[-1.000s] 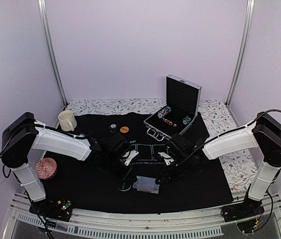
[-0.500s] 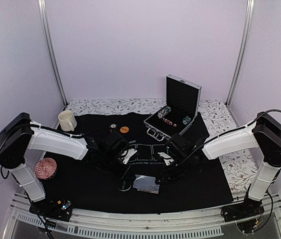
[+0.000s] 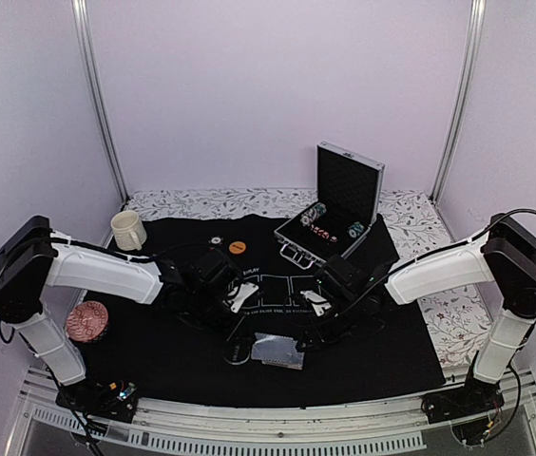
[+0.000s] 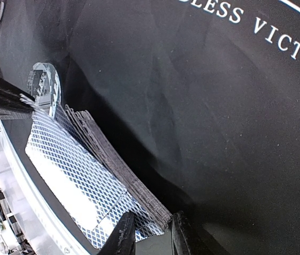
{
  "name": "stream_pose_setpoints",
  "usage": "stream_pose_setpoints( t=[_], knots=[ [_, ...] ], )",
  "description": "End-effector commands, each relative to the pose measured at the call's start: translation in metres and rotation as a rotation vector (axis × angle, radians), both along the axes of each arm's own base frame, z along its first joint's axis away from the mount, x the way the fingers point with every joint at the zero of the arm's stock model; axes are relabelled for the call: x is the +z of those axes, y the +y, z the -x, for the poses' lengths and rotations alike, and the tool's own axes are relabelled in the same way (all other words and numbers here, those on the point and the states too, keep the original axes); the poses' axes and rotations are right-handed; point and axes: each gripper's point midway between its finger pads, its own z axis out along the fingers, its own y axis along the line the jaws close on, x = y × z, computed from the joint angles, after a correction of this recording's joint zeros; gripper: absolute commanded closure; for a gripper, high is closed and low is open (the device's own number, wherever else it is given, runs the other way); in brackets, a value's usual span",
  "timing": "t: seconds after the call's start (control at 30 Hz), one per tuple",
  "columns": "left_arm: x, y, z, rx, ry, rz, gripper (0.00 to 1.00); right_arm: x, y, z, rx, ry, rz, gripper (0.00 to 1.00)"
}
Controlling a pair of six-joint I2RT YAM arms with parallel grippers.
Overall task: Distribute texas hold em gaming equipment
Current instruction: Pick up the poker card from the face-down deck piles.
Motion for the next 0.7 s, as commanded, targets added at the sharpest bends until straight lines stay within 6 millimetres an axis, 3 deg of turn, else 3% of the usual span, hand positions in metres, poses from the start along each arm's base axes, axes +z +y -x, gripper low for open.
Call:
stream_pose_setpoints(
  t=[0.0,0.47,0.67],
  knots=[
    [0.013,0.004,0.002,-0.029,-0.018,0.03,1.0,-0.005,-0.01,0.0,0.002,-0.019,0.066,0.73],
    [0.034,0.0,0.005,-0.084,-0.069,0.109,1.0,0.036,0.002,-0.006,0.045,-0.099,-0.032,0.65],
    [0.041,-0.003,0.007,-0.109,-0.101,0.155,1.0,0.078,0.012,-0.006,0.127,-0.219,-0.178,0.61]
  ],
)
